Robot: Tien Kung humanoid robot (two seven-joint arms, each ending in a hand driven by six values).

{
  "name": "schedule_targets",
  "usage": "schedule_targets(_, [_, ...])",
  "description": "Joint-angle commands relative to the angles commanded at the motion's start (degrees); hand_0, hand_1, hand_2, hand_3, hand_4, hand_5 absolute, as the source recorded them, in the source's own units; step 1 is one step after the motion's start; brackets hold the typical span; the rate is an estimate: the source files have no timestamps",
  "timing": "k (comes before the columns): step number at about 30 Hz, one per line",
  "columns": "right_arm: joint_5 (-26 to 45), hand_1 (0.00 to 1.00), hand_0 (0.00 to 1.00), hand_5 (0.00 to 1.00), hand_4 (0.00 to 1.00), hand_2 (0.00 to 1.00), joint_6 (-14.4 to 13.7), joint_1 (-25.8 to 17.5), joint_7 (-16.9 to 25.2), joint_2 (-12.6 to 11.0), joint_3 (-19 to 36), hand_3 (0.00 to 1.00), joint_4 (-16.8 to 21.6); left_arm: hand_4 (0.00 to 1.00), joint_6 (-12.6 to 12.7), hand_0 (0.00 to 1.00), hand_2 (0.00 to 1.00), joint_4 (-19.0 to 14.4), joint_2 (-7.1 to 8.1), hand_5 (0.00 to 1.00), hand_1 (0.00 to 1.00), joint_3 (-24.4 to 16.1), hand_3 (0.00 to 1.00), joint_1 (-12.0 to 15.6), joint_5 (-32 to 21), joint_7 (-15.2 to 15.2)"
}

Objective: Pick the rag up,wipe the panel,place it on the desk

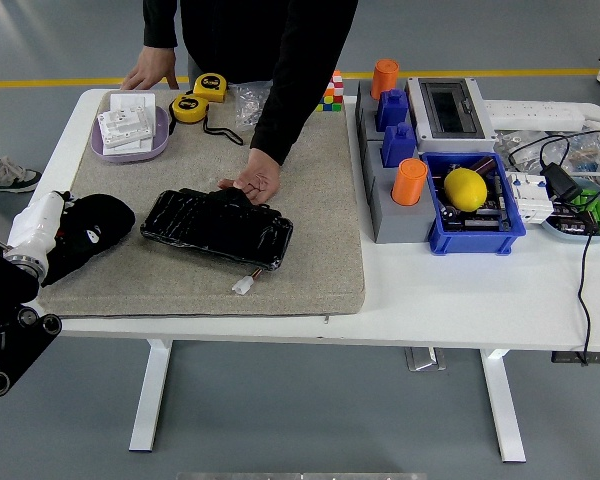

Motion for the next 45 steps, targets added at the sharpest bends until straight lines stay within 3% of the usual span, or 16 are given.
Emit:
schedule_targets(10, [0.20, 0.698, 0.741, 0.535, 0.998, 0.703, -0.04, 0.01, -0.05, -0.08, -0.21, 0.616, 0.02, 0.152, 1.15, 0.322, 0.491, -1.29, -0.03, 0.002, 0.229, -0.26, 0.447, 0.15, 0.02, -0.14])
schedule_targets(21, [0.73, 0.697, 0.740, 0.534, 0.998, 0.703, 0.00, 0.10, -0.03, -0.14, -0.83, 0.616, -0.08, 0.166, 1.47, 0.324, 0.491, -8.42, 0.26, 0.002, 0.233, -1.00, 0.457, -0.15, 1.09, 1.53])
schedule_targets(32, [0.94, 0.697, 0.740, 0.534, 0.998, 0.703, 0.03, 0.19, 0.02, -0.08, -0.95, 0.617, -0.16, 0.154, 1.22, 0.322, 0.488, -12.47, -0.39, 0.002, 0.229, 0.99, 0.455, -0.66, 1.53, 2.41])
schedule_targets(37, [1.12, 0.697, 0.740, 0.533, 0.998, 0.703, 0.09, 0.21, 0.06, -0.12, -1.24, 0.617, -0.20, 0.148, 1.69, 0.321, 0.485, -12.27, -1.04, 0.002, 0.226, 2.86, 0.452, -1.64, 1.74, 2.58])
schedule_targets(45, [1.60, 0.697, 0.740, 0.533, 0.998, 0.703, 0.19, 0.36, 0.21, -0.13, -1.92, 0.616, -0.20, 0.146, 2.50, 0.321, 0.486, -7.59, -2.24, 0.002, 0.226, 5.14, 0.454, -4.00, 1.22, 1.86])
